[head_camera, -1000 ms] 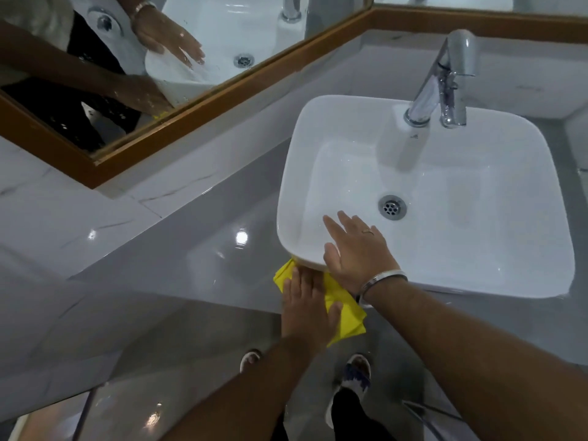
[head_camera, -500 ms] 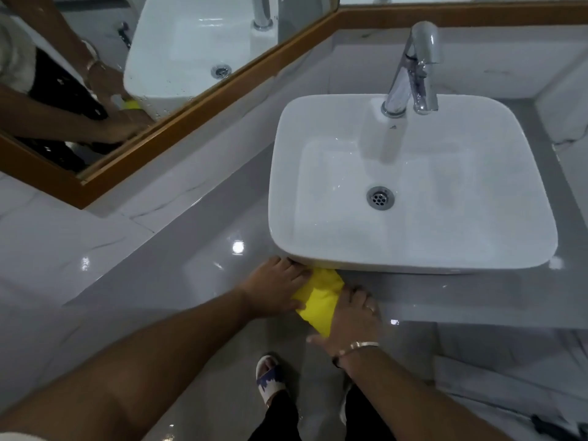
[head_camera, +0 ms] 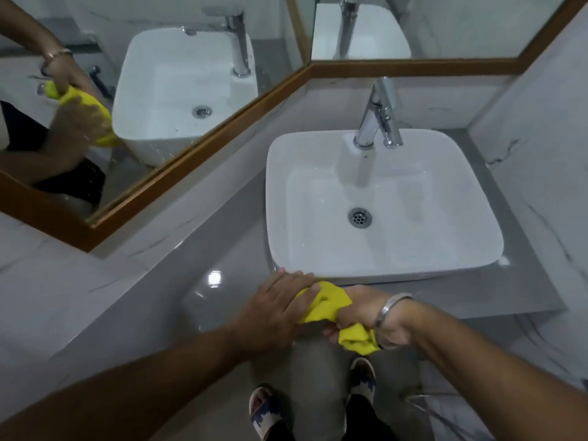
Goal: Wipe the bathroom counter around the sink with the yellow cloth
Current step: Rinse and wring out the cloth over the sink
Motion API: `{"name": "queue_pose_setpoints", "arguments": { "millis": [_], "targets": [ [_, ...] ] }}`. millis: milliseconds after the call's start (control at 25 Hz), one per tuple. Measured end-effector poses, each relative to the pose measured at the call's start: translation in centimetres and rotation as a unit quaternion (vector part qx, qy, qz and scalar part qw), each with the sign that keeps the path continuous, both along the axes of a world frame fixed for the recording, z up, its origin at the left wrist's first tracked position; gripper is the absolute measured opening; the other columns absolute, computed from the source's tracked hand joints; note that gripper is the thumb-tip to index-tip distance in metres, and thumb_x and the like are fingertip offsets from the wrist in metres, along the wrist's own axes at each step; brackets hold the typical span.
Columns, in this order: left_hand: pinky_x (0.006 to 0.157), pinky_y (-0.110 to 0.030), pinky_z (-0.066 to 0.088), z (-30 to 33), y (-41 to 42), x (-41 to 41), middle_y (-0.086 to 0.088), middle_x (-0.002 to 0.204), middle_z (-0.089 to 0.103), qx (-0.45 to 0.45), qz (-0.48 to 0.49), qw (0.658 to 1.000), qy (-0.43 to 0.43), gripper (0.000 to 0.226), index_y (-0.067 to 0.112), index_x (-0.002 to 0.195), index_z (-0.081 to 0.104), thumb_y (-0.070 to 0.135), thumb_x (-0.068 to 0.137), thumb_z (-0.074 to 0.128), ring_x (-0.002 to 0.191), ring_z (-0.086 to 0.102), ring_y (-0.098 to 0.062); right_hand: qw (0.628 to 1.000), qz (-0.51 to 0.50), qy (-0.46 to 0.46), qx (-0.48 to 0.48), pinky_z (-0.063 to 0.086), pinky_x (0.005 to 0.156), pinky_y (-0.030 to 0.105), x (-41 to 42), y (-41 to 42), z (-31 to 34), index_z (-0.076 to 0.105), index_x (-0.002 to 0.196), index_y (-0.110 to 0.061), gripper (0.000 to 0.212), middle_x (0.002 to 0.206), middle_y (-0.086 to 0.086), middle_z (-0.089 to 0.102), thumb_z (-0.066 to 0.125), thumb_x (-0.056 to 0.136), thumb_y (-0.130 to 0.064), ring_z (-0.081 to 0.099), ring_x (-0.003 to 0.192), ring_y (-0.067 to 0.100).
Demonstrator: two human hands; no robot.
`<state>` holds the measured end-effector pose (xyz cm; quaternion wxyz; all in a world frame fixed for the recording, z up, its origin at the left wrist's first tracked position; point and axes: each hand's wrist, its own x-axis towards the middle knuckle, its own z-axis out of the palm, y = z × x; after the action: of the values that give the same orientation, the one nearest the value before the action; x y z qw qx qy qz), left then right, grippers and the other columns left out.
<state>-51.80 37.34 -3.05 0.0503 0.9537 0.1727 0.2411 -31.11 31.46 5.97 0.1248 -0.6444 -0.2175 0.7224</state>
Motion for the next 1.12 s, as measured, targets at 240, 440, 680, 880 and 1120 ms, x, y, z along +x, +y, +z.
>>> {"name": "queue_pose_setpoints", "arguments": {
  "millis": [240,440,680,880,1120],
  "targets": [
    [0.11,-0.06,0.032,5.5,0.8,8.2,-0.024,0.146,0.043,0.101,0.109,0.985,-0.086,0.083,-0.002,0.14,0.035,0.045,0.079,0.067,0.135,0.044,-0.038,0.982,0.049,0.184,-0.016,0.047,0.043,0.023,7.2,2.1,6.8,0.062,0.091,-0.012,0.022,0.069,0.006,0.063,0.069,0.07,-0.011,0.056,0.056,0.018],
    [0.066,-0.039,0.054,7.5,6.1,17.2,-0.011,0.084,0.072,0.033,0.0,0.998,-0.055,0.018,0.009,0.099,0.063,0.015,0.085,0.055,0.076,0.068,-0.031,0.948,0.249,0.155,-0.121,0.03,0.043,0.015,13.3,7.0,6.0,0.06,0.074,-0.022,0.042,0.048,-0.008,0.043,0.081,0.054,-0.052,0.041,0.043,0.008],
    [0.055,-0.027,0.041,10.0,11.9,26.0,0.001,0.067,0.062,-0.167,0.157,0.87,0.437,0.02,0.016,0.075,0.056,0.031,0.088,0.056,0.065,0.064,-0.025,0.848,0.459,-0.259,0.061,0.039,0.045,0.019,19.4,15.2,1.9,0.053,0.059,-0.015,0.023,0.055,-0.001,0.059,0.066,0.076,-0.022,0.047,0.04,0.013],
    [0.045,-0.022,0.037,7.4,13.3,27.6,-0.003,0.06,0.049,-0.674,0.204,0.656,0.27,0.032,0.015,0.065,0.049,0.034,0.087,0.062,0.037,0.044,-0.016,0.519,0.554,-0.459,0.462,0.038,0.053,0.029,21.8,18.3,-1.6,0.058,0.087,-0.018,0.012,0.076,0.002,0.062,0.058,0.076,-0.015,0.062,0.068,0.028],
    [0.034,-0.014,0.022,4.1,7.7,28.3,0.008,0.042,0.041,-0.966,0.058,0.245,-0.061,0.041,0.023,0.051,0.041,0.028,0.084,0.064,0.032,0.038,-0.007,0.391,0.536,-0.372,0.649,0.021,0.039,0.021,23.3,18.6,-3.9,0.057,0.074,-0.02,0.009,0.045,0.0,0.047,0.062,0.067,-0.02,0.045,0.037,0.024]
  ]
}}
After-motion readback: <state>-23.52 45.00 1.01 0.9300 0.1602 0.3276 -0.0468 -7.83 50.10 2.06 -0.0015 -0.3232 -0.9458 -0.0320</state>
